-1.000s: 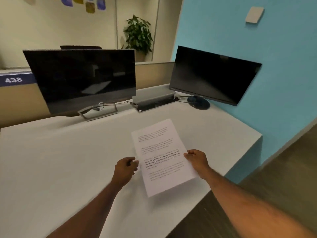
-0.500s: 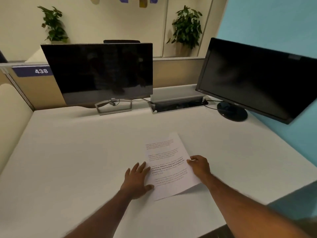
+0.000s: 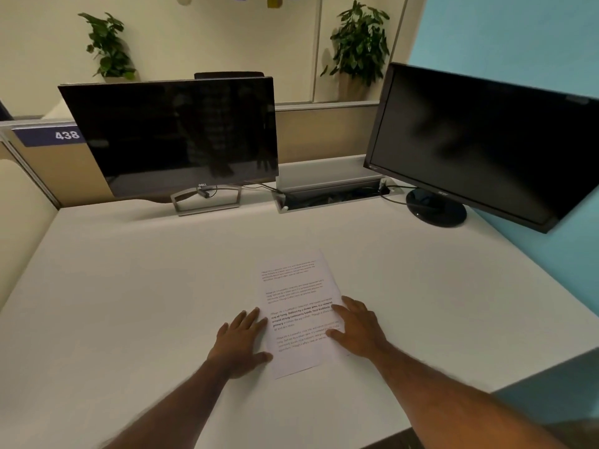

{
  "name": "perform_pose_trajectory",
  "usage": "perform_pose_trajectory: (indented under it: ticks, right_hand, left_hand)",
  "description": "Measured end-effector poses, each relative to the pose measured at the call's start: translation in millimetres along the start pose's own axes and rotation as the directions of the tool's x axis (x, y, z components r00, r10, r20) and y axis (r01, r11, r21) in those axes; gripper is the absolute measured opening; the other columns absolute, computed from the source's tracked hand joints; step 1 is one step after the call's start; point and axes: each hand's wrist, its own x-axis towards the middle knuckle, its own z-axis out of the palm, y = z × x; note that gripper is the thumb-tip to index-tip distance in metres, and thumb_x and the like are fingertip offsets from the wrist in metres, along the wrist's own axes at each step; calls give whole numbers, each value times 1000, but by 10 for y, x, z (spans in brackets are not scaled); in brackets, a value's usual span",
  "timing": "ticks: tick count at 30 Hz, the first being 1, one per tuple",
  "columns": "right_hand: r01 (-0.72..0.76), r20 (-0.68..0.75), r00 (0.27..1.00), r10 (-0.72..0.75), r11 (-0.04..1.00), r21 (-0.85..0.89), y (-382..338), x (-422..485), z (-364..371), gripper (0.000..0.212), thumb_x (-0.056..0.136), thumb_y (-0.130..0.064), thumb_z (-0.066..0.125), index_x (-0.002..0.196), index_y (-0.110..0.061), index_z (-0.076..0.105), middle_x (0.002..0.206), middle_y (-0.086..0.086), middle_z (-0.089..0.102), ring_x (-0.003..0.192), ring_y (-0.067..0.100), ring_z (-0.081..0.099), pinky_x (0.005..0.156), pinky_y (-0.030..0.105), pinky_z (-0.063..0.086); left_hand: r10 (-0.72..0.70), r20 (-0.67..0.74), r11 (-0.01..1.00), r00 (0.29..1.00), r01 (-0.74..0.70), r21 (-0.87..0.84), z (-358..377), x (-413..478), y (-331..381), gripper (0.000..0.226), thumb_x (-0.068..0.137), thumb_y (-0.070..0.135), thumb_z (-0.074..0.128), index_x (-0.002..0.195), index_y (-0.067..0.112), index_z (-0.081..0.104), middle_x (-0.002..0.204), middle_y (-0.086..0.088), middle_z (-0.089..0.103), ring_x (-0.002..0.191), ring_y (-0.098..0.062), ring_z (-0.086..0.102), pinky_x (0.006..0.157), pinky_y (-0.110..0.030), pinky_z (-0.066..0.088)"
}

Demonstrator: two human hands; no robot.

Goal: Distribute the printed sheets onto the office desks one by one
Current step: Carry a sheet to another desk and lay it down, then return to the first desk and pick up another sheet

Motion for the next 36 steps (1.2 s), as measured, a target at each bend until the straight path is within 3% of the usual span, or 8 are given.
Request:
perform_pose_trajectory:
  ticks: [12, 21, 26, 36]
  right_hand:
    - [20, -49, 999, -21, 1000, -14, -106, 53, -115, 70, 90, -56, 55, 149, -21, 35, 159, 2, 28, 144, 22, 27, 115, 40, 27]
    - [287, -75, 954, -290, 957, -44, -1009, 294, -191, 65, 93, -54, 53, 146, -20, 39, 156, 0, 34, 144, 20, 28, 115, 39, 25]
    - [487, -23, 872, -488, 872, -40, -2004, 334, -32, 63, 94, -54, 51, 147, -22, 37, 157, -3, 31, 145, 18, 24, 115, 39, 22]
    - [788, 68, 616, -785, 614, -42, -4222, -365, 576, 59, 96, -50, 51, 146, -21, 39, 154, -5, 36, 144, 15, 26, 115, 35, 22]
  left_hand:
    - [-7, -33, 999, 999, 5, -53, -118, -57, -13, 89, 89, 63, 50, 157, 28, 4, 166, 3, -4, 153, -17, 0, 123, -46, 9]
    - [-166, -164, 985, 972, 157, -70, -455, -666, -591, 83, 92, 61, 47, 157, 27, 8, 166, 4, 0, 153, -15, 2, 123, -43, 10]
    - [-339, -220, 940, 915, 322, -109, -452, -1389, -1126, 83, 92, 61, 47, 157, 26, 9, 166, 4, 0, 153, -15, 3, 123, -43, 11]
    - [-633, -244, 774, 734, 601, -200, -45, -3316, -2345, 84, 91, 64, 45, 157, 26, 9, 166, 3, 1, 152, -15, 6, 122, -43, 15]
